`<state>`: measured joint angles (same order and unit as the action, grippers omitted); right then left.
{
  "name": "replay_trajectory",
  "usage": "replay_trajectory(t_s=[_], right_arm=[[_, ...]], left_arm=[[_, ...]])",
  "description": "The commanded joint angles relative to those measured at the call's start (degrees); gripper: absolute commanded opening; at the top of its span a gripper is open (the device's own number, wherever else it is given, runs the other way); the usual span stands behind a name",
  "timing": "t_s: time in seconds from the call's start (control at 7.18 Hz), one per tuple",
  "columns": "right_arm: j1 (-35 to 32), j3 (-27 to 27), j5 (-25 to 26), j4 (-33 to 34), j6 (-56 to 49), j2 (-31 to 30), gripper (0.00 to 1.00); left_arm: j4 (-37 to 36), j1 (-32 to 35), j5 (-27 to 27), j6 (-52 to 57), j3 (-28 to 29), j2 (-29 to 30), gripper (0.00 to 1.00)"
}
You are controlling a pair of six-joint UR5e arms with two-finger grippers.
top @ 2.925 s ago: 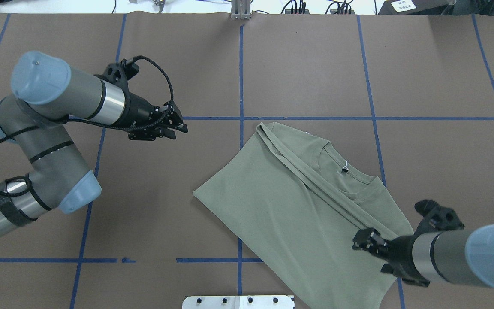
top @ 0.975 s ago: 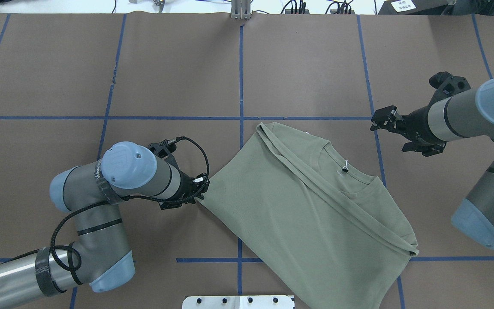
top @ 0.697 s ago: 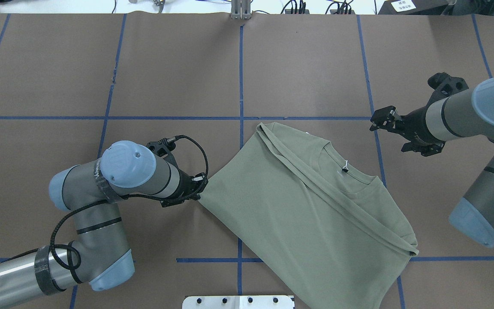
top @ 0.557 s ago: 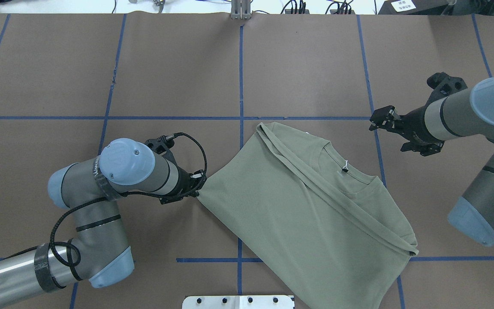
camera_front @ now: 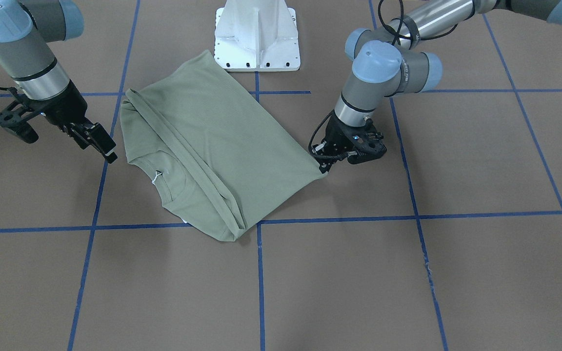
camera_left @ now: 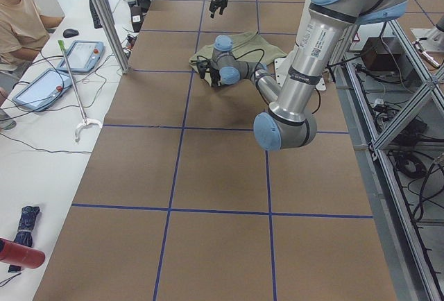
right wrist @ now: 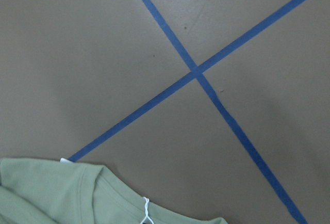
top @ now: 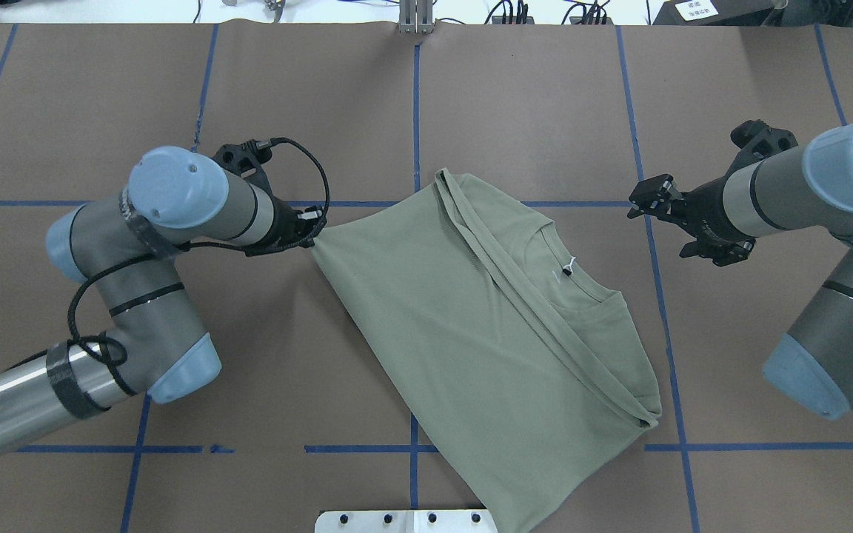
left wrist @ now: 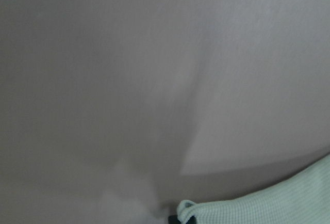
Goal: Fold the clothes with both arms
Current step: 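Pull the held corner with the left gripper toward the far side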
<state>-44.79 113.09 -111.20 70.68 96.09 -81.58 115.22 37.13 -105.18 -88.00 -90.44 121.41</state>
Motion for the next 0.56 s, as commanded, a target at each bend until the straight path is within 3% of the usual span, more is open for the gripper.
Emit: replay_trajectory(t_s=[0.0,0.14,0.28,0.42], right_arm=[[0.93,-0.07,-0.07,-0.10,0.15,3.00,1.00],[1.54,-0.15,-0.07,0.07,0.41,5.01,1.00],[1.81,-0.15,0.54,0.25,0.42,5.55,1.00],[2.07,-0.33,0.63,0.07,0.42,5.64,1.00]], left_arm=[[12.04,6.27,0.32,2.40,21.67,12.38,0.00],[19.53,7.33,2.06,2.48,34.67,19.06,0.00],[26.21,7.78,4.34,4.31,43.42,22.60,0.00],[30.37,8.91,4.37,4.77,48.55,25.34,0.00]])
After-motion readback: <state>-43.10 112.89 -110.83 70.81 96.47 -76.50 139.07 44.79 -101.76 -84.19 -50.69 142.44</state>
